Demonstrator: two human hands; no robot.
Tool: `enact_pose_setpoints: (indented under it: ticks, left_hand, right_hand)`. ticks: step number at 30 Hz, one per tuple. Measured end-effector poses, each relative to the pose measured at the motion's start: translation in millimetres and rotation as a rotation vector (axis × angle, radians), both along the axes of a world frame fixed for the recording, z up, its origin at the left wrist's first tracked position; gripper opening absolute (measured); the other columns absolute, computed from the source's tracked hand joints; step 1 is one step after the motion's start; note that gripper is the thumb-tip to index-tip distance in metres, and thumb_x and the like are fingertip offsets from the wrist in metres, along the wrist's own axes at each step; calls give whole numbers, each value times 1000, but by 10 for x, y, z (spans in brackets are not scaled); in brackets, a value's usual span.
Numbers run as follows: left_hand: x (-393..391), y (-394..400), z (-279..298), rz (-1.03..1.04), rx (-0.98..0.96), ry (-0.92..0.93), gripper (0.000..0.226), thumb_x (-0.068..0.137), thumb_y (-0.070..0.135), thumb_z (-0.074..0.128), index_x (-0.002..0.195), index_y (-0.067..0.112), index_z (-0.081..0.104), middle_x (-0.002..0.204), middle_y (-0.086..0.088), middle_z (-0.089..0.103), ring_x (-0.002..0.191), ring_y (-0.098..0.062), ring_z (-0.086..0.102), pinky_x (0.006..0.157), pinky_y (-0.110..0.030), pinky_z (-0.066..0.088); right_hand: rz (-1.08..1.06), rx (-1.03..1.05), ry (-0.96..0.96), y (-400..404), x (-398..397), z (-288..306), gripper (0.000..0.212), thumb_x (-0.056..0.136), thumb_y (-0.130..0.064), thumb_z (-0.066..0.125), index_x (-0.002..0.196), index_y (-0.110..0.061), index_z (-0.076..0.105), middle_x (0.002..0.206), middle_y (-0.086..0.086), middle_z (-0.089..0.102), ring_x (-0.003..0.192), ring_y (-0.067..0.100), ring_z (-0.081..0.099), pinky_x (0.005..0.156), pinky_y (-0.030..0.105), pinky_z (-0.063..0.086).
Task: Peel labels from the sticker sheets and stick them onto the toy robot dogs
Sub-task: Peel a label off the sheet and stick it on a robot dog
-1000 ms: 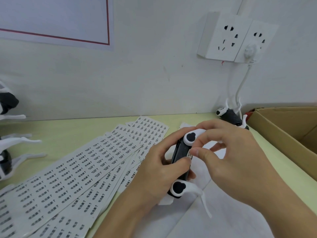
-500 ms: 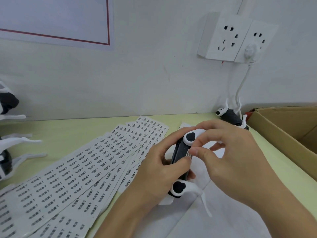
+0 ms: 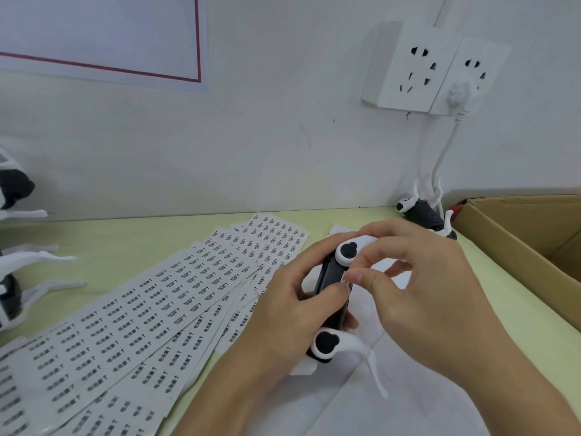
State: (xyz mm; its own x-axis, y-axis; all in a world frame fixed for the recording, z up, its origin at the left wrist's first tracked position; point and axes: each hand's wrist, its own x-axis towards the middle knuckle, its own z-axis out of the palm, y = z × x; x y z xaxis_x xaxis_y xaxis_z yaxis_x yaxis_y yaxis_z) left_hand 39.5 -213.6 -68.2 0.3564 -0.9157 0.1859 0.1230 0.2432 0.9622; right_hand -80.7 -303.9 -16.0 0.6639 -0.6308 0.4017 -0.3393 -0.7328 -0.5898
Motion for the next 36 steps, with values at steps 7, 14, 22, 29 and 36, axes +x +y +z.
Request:
enact_pose_setpoints:
  ticks: [7,14,22,29,36]
  left_hand:
    - [0,-1,-4,1,-8,2,46,86,16,57,122,42,67,113,2,70,70,-26,66,71,-36,58]
    - [-1,-6,1,8,-1,8,45,86,16,57,122,42,67,108,0,70,69,-26,66,71,-35,59]
    - [-1,-5,16,3,-6,13,44,86,16,56,118,43,69,105,-1,70,69,-26,65,69,-32,58]
    - [-3,-9,15,19,-10,8,46,84,14,55,117,42,70,107,0,71,66,-25,65,66,-30,57]
    - [-9,-21,13,24,-31,23,48,83,10,53,116,41,71,107,-1,71,67,-20,63,65,-29,57]
  right_hand:
    - [6,0,-8,-5,0,-3,27,79,-14,76,61,-32,68,103,-23,65,100,-1,58,79,18,42]
    - [4,-1,-12,-2,-6,-5,26,80,-15,75,62,-32,68,103,-23,65,100,0,58,76,13,42]
    - [18,6,-33,17,-7,13,31,79,-10,78,61,-33,68,100,-23,66,98,-3,58,76,8,44]
    - [2,-5,-29,12,5,-3,27,79,-12,76,62,-31,69,101,-24,66,98,-3,59,74,6,41]
    - [-53,-30,-29,15,27,-50,22,77,-16,78,64,-32,70,102,-25,66,100,3,60,74,24,45]
